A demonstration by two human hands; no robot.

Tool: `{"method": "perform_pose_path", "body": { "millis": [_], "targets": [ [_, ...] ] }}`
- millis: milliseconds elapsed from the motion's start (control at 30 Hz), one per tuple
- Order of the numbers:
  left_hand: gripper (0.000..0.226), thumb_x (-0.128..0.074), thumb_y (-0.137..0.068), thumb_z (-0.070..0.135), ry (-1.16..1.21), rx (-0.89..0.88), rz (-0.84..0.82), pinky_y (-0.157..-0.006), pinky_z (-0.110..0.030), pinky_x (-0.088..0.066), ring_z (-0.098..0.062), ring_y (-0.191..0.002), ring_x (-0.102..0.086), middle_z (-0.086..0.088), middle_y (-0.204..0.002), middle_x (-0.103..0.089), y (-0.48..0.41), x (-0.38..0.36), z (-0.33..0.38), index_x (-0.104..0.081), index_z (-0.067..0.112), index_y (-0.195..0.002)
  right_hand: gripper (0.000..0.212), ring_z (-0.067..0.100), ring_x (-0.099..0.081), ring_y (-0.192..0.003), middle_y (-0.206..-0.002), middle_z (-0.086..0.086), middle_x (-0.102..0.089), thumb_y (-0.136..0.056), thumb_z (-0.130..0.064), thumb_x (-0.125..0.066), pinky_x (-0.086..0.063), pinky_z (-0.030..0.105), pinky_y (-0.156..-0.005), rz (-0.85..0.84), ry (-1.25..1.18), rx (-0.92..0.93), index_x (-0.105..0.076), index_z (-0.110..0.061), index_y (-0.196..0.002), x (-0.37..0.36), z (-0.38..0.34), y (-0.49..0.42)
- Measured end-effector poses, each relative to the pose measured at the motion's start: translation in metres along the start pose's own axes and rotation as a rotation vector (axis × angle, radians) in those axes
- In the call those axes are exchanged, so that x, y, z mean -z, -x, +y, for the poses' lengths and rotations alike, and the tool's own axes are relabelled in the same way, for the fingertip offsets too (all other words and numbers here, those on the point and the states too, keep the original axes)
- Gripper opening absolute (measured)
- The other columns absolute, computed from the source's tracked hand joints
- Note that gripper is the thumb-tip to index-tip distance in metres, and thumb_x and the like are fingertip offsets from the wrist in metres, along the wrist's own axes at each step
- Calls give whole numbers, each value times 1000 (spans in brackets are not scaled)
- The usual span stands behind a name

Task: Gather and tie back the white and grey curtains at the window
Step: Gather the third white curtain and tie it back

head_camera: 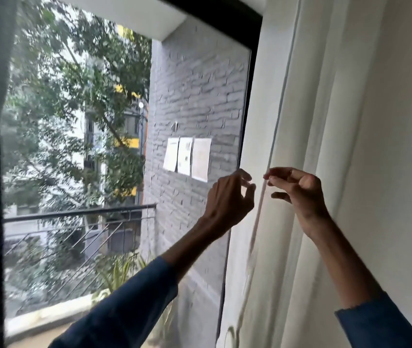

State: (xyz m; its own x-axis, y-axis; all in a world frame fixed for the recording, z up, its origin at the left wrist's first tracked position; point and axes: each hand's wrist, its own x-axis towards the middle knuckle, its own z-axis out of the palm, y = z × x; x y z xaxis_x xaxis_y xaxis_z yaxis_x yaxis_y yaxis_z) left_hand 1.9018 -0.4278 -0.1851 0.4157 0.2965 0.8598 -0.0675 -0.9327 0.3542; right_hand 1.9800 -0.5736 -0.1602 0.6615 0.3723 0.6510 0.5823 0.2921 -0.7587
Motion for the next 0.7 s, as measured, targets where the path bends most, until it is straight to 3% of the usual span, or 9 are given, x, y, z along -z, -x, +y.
{"method": "perform_pose_path", "body": {
  "millis": [233, 333, 433, 600, 700],
  "targets": [
    [29, -61, -90, 41, 30, -210, 232, -69, -31, -49, -16, -78, -68, 8, -100, -70, -102, 1, 33, -56, 22, -110, 13, 17, -74, -92, -92, -1, -79, -89, -9, -70, -60, 34, -70, 156, 64, 212, -76, -16, -97, 19, -30, -92],
    [38, -60, -89, 48, 4, -233, 307, -72, -34, -51, -17, -78, -66, 7, -100, -68, -141, -4, 49, -50, 22, -115, 11, 10, -72, -88, -93, -9, -76, -86, -24, -74, -61, 38, -75, 367, 190, 368, -75, -24, -97, 32, -29, -127],
    [53, -60, -87, 53, -65, -248, 367, -70, -33, -47, -20, -84, -65, 2, -102, -67, -178, -7, 66, -44, 19, -124, 27, 6, -67, -95, -104, -12, -71, -86, -37, -74, -57, 29, -78, 520, 283, 487, -68, -23, -108, 40, -37, -158],
    [55, -60, -87, 51, -222, -182, 440, -65, -34, -38, -31, -84, -66, -5, -92, -64, -257, 1, 103, -43, 10, -120, 55, 11, -64, -100, -116, -6, -67, -84, -51, -73, -53, 29, -86, 455, 301, 566, -58, -18, -125, 40, -69, -220],
    [45, -56, -92, 48, -314, -155, 496, -64, -36, -38, -38, -88, -65, -13, -92, -63, -299, 15, 120, -51, 7, -110, 62, 17, -64, -101, -122, 2, -65, -87, -48, -70, -49, 18, -81, 402, 384, 611, -51, -11, -133, 33, -93, -252]
  ]
}}
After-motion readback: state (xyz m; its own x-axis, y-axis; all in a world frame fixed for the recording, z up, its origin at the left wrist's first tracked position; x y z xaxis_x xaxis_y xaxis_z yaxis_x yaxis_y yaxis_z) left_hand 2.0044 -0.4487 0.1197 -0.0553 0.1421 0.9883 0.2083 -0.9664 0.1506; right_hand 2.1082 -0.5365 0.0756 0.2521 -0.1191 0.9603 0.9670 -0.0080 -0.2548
